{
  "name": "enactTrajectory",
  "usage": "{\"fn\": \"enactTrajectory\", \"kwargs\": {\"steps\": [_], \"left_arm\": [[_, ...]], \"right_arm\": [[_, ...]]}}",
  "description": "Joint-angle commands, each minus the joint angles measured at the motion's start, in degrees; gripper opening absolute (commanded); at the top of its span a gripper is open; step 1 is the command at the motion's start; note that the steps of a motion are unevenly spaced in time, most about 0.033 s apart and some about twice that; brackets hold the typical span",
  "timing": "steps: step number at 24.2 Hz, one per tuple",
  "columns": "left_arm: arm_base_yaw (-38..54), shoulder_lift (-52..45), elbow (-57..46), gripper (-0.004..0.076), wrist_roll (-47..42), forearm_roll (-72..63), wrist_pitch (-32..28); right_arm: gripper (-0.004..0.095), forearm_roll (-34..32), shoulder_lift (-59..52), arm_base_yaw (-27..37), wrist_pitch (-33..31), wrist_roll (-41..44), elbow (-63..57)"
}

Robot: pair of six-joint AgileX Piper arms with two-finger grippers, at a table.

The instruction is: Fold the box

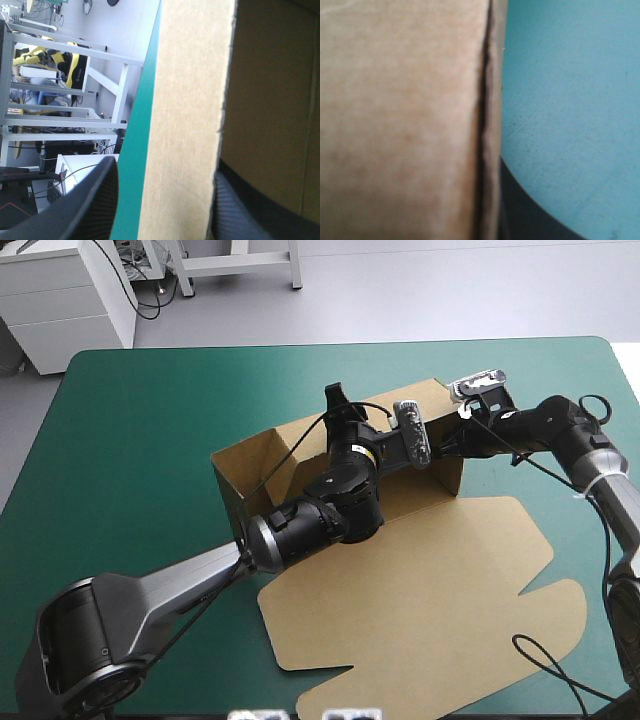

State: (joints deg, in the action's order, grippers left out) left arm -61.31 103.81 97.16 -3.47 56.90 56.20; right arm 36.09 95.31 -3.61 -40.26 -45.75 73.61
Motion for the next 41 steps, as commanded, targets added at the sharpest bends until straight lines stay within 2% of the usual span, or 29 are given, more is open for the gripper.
{"fn": "enactTrajectory", "kwargs": {"steps": [1,8,11,13,14,19,26,29,37,41], "left_arm": [[-1.8,-4.2,3.3,0.0368,-0.7,1.9,0.4],[-7.0,-5.8,3.3,0.0347,-0.7,1.4,6.0],[-9.7,-6.7,3.3,0.0267,-0.7,1.3,8.1],[-11.5,-7.9,3.3,0.0139,-0.7,1.3,8.3],[-11.6,-8.9,3.3,0.0011,-0.7,1.3,7.8],[-8.8,-12.7,3.3,-0.0002,-0.7,1.7,5.3],[13.1,-23.3,5.0,-0.0002,0.4,-15.4,1.7],[23.2,-26.1,5.0,-0.0002,4.9,-23.3,1.7],[50.0,-27.9,4.3,-0.0002,14.0,-46.4,3.6],[58.9,-28.2,1.0,-0.0002,18.0,-58.0,4.2]], "right_arm": [[-0.0006,0.3,-1.9,-0.2,-1.4,2.2,1.0],[-0.0006,-1.1,-1.9,-0.2,-1.7,4.0,1.0],[-0.0006,-1.3,-1.9,-0.2,-1.9,4.1,1.0],[-0.0005,-1.3,-1.9,-0.2,-1.9,4.4,1.0],[-0.0006,-1.3,-1.9,-0.2,-2.2,5.0,1.0],[-0.0006,-1.6,-1.9,-0.2,-4.7,5.4,1.0],[-0.0003,-2.7,-2.1,-0.2,-7.7,9.1,1.0],[-0.0003,-2.7,-3.0,-0.2,-7.5,9.9,1.0],[-0.0003,-2.7,-8.9,-0.2,-8.8,12.7,1.0],[-0.0003,-2.8,-12.8,-0.2,-10.3,14.6,1.0]]}}
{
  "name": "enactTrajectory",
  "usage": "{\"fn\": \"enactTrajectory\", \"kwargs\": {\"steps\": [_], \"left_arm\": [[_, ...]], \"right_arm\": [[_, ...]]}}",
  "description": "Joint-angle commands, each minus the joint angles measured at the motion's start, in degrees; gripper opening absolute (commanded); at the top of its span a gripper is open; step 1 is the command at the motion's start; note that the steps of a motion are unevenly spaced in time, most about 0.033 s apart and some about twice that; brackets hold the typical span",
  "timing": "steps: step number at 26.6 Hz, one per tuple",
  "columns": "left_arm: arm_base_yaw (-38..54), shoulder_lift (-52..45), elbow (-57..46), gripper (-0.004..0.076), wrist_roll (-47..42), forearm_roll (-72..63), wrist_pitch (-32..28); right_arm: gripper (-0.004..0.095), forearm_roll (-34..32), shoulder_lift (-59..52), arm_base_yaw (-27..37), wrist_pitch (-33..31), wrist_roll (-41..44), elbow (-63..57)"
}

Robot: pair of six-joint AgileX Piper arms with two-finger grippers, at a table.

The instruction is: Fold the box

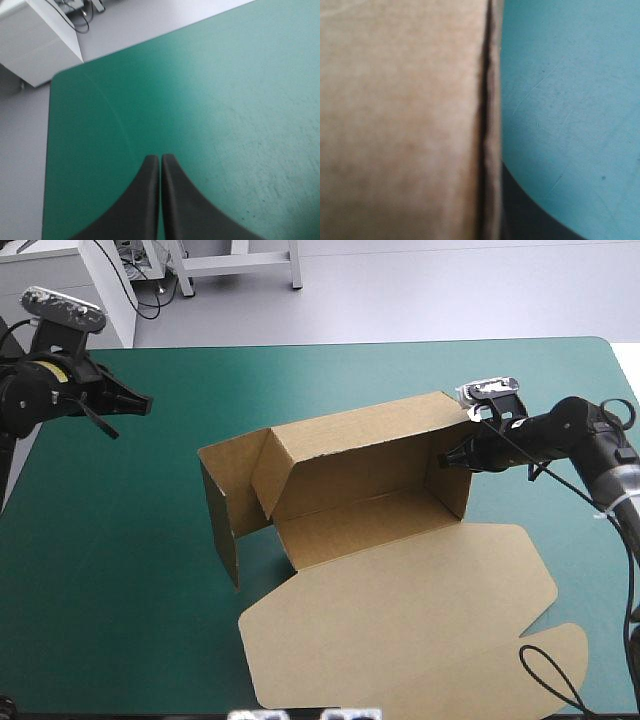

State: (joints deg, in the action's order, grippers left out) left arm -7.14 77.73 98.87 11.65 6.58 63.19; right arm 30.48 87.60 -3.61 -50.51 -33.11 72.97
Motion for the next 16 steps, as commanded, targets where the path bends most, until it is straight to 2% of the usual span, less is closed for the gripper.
{"fn": "enactTrajectory", "kwargs": {"steps": [1,5,10,14,16], "left_arm": [[6.4,-2.2,-2.1,-0.0002,3.2,-8.9,-3.4],[11.1,-2.4,-7.3,-0.0002,3.4,-10.3,-5.1],[12.7,-2.5,-12.4,-0.0002,5.2,-10.7,-5.9],[12.7,-2.6,-14.2,-0.0002,6.9,-13.1,-8.6],[12.7,-2.7,-14.2,-0.0002,7.3,-14.8,-9.0]], "right_arm": [[-0.0003,2.8,-6.5,-0.2,-0.4,2.9,1.7],[0.0001,2.1,-10.3,-0.2,-2.5,7.1,1.7],[0.0001,-1.0,-11.5,-0.2,-4.9,12.2,1.8],[0.0001,-6.4,-11.5,-4.6,-6.9,18.7,1.8],[0.0001,-12.6,-11.3,-8.9,-6.7,24.4,1.8]]}}
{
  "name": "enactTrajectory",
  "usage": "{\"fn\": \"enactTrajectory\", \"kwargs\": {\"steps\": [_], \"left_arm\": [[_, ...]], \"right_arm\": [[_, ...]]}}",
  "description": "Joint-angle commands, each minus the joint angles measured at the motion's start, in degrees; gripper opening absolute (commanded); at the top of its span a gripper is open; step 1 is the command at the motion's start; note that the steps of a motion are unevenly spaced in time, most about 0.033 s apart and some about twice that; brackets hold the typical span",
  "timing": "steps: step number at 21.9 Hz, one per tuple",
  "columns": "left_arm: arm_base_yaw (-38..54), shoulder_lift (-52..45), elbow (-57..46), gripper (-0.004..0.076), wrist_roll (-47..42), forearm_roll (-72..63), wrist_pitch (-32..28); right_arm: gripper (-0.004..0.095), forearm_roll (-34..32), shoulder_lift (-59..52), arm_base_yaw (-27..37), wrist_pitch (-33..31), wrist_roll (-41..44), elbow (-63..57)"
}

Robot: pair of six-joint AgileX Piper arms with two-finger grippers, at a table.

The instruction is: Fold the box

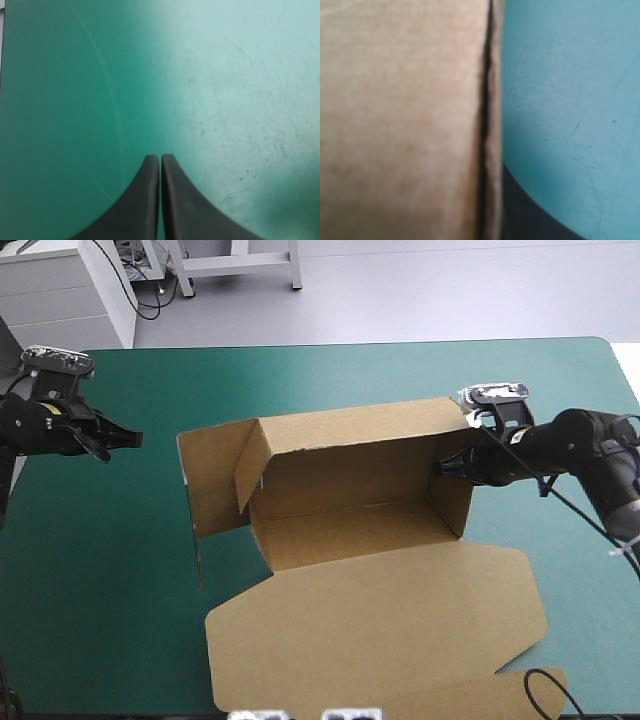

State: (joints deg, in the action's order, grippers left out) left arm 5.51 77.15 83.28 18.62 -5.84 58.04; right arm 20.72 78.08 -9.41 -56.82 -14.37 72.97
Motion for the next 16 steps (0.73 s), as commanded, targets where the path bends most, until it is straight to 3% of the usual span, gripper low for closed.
{"fn": "enactTrajectory", "kwargs": {"steps": [1,3,16], "left_arm": [[0.0,-2.2,1.4,-0.0002,0.3,-2.5,-3.8],[0.0,-2.2,1.4,-0.0002,0.3,-2.7,-3.3],[0.0,-2.2,1.4,-0.0003,0.3,-5.0,-1.3]], "right_arm": [[0.0001,-4.4,-1.6,-4.3,-0.3,7.5,1.8],[0.0001,-8.9,0.4,-6.4,-1.2,12.4,1.8],[0.0002,-8.5,18.4,-6.4,-0.4,11.3,16.3]]}}
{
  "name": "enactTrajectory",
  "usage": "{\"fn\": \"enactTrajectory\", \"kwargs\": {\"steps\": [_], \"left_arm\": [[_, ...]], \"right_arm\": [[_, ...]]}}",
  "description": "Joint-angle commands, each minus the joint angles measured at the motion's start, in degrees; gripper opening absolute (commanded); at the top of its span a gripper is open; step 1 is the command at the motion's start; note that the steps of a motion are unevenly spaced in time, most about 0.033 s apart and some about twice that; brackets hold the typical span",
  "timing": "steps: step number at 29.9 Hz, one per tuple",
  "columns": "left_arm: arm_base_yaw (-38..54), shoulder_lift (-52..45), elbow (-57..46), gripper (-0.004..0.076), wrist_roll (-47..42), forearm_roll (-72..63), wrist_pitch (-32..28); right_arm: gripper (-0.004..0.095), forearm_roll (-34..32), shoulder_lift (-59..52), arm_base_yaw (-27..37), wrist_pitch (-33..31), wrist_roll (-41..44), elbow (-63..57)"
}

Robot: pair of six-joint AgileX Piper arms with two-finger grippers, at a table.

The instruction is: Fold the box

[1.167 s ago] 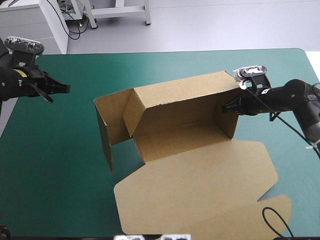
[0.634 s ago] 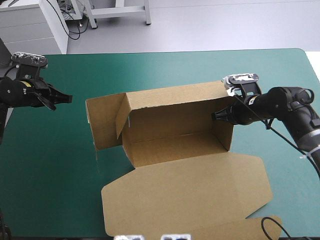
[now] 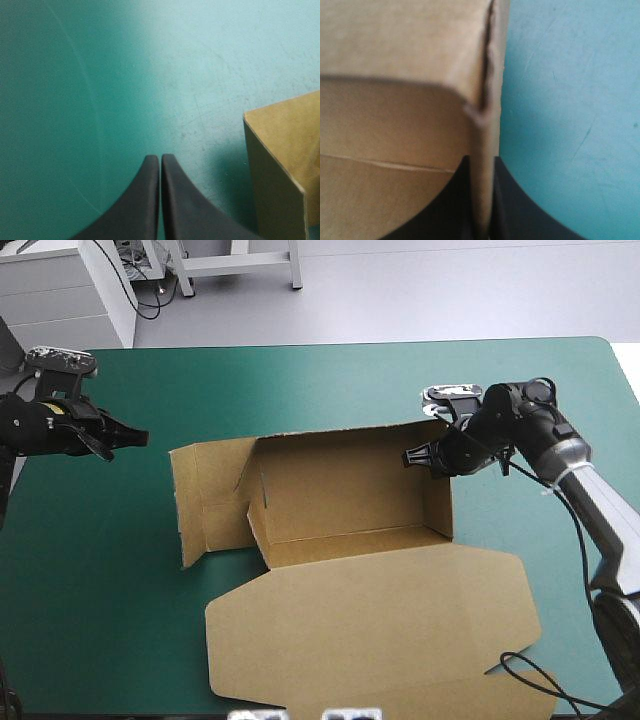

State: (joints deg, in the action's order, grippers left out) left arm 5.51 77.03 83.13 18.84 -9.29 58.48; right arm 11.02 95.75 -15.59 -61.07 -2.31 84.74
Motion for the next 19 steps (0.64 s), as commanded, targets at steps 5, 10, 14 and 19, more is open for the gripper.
{"fn": "enactTrajectory", "kwargs": {"steps": [5,10,14,19], "left_arm": [[0.0,-2.0,1.5,-0.0006,0.1,-2.8,-0.5],[0.0,-2.0,1.5,-0.0006,0.1,-3.1,-0.5],[-0.1,-2.0,1.5,-0.0006,0.1,-3.3,0.9],[-0.1,-2.0,1.5,-0.0008,0.1,-3.3,2.3]], "right_arm": [[0.0082,-0.4,5.9,-0.2,3.8,-0.7,8.5],[0.0265,-1.7,8.5,-0.2,4.3,-0.6,10.1],[0.0373,-2.5,8.6,-0.2,4.8,-0.6,10.8],[0.0383,-5.2,8.6,-0.2,-0.7,-0.6,17.7]]}}
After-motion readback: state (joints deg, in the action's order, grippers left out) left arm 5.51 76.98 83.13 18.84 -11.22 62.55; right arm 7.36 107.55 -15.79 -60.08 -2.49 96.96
